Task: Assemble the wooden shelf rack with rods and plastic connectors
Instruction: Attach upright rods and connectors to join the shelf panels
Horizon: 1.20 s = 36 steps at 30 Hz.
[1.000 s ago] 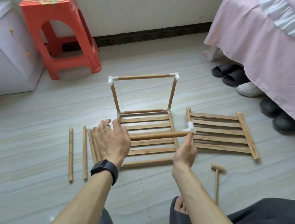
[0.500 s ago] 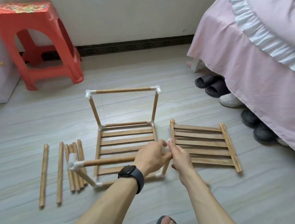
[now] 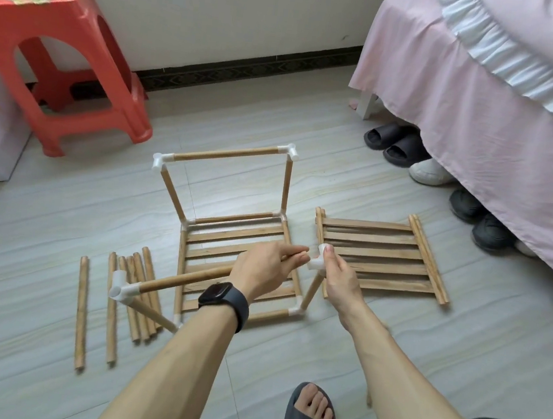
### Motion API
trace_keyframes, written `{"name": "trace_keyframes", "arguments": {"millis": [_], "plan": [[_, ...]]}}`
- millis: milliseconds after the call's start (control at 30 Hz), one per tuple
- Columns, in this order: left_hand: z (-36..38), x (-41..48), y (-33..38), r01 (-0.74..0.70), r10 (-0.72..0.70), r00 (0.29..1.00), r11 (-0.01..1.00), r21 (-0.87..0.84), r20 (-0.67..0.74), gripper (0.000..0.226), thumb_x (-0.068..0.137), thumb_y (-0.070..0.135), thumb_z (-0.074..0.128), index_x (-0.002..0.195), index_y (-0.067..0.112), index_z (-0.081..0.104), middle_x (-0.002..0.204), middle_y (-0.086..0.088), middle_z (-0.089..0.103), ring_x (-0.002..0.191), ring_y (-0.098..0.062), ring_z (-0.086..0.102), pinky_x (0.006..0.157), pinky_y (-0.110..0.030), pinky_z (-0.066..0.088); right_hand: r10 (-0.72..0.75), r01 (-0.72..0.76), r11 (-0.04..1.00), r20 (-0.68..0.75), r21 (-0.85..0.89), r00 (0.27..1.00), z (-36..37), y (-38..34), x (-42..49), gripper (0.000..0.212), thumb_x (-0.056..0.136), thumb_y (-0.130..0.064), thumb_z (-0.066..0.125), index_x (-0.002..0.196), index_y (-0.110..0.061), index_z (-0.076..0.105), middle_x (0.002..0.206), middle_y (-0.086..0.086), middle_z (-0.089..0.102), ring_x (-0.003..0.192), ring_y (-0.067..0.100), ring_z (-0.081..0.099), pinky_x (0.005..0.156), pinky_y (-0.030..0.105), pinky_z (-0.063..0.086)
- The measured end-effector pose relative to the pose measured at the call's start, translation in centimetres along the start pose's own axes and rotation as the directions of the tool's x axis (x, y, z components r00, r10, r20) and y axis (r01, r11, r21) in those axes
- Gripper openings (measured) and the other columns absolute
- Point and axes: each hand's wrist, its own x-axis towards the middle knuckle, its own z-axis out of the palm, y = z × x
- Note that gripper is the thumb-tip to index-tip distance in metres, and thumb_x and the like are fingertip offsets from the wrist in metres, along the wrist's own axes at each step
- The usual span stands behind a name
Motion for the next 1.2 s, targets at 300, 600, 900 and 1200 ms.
{"name": "trace_keyframes", "arguments": {"millis": [300, 600, 900, 1200], "plan": [[2.0, -0.3, 0.3, -0.013, 0.011, 0.999, 0.998, 0.069, 0.031, 0.037, 0.102, 0.06, 0.036, 0.122, 0.046, 0.062, 0.097, 0.011, 0.072, 0.091, -0.017, 0.065, 0.065, -0.034, 0.047, 0.032, -0.032, 0.997, -0.002, 0.073, 0.999, -0.2, 0.3, -0.8, 0.03, 0.101, -0.063, 0.041, 0.106, -0.044, 0.064, 0.122, -0.004, 0.067, 0.119, 0.018, 0.06, 0.105, 0.04, 0.048], [2.9, -0.9, 0.5, -0.098, 0.099, 0.995, 0.976, 0.194, 0.002, 0.038, 0.105, 0.053, 0.033, 0.135, 0.039, 0.053, 0.108, 0.005, 0.071, 0.099, -0.022, 0.065, 0.068, -0.034, 0.048, 0.05, -0.052, 0.988, 0.021, 0.144, 0.999, 0.8, 0.0, -1.5, 0.028, 0.098, -0.066, 0.047, 0.093, -0.05, 0.069, 0.119, -0.008, 0.07, 0.115, 0.011, 0.059, 0.099, 0.035, 0.046], [1.3, -2.0, -1.6, -0.09, 0.087, 0.996, 0.949, 0.302, 0.025, 0.043, 0.103, 0.047, 0.043, 0.141, 0.028, 0.047, 0.129, -0.001, 0.06, 0.12, -0.025, 0.053, 0.096, -0.041, 0.042, 0.042, -0.04, 0.987, -0.007, 0.157, 0.999, 0.8, -0.2, -1.2, 0.044, 0.091, -0.075, 0.048, 0.1, -0.04, 0.074, 0.102, -0.01, 0.066, 0.079, 0.004, 0.051, 0.069, 0.026, 0.042], [-7.2, -9.5, -12.4, 0.611, -0.554, 0.702, 0.792, -0.022, -0.447, 0.066, 0.094, 0.048, 0.051, 0.15, 0.019, 0.035, 0.158, -0.014, 0.031, 0.15, -0.031, 0.016, 0.117, -0.055, 0.018, 0.073, -0.081, 0.996, -0.175, -0.036, 0.982, 3.0, -1.0, -1.1, 0.059, 0.105, -0.06, 0.029, 0.131, -0.021, 0.065, 0.131, 0.007, 0.065, 0.113, 0.027, 0.057, 0.087, 0.035, 0.04]]}}
